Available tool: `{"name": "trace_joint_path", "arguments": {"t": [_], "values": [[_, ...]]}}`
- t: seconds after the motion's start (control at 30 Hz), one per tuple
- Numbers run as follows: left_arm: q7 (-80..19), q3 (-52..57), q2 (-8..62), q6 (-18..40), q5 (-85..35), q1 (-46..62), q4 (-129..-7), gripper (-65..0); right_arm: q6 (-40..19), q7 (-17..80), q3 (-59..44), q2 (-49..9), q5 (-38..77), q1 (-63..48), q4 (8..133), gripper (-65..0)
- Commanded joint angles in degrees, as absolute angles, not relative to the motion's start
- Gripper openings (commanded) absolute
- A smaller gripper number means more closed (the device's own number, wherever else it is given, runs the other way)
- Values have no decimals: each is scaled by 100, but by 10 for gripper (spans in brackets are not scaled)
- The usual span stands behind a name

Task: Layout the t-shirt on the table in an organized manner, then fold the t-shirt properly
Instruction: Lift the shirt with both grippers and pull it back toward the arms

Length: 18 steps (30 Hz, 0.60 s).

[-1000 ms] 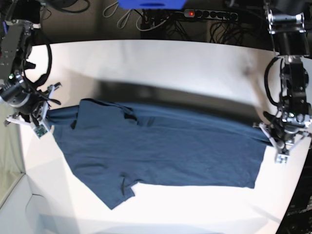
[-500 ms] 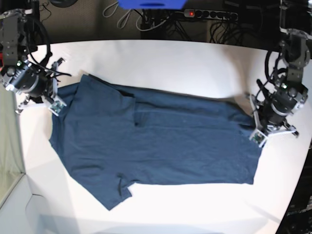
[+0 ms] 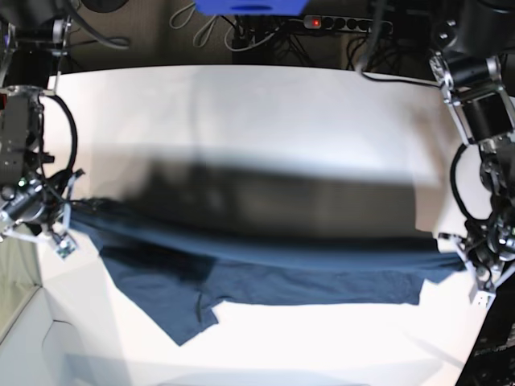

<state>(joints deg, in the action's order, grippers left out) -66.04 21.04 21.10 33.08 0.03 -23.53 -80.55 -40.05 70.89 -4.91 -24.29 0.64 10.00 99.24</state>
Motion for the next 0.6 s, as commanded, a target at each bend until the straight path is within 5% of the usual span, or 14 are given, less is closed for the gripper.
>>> {"name": "trace_joint_path", "arguments": {"t": [0.0, 0.57], "values": [[-6484, 1974, 2167, 3275, 198, -2492, -8145, -649, -4000, 6993, -400, -2519, -31, 927, 10044, -650], [-6044, 1587, 2149, 3275, 673, -1235, -8716, -650, -4000, 6202, -708, -2501, -40, -391, 10343, -650]]}}
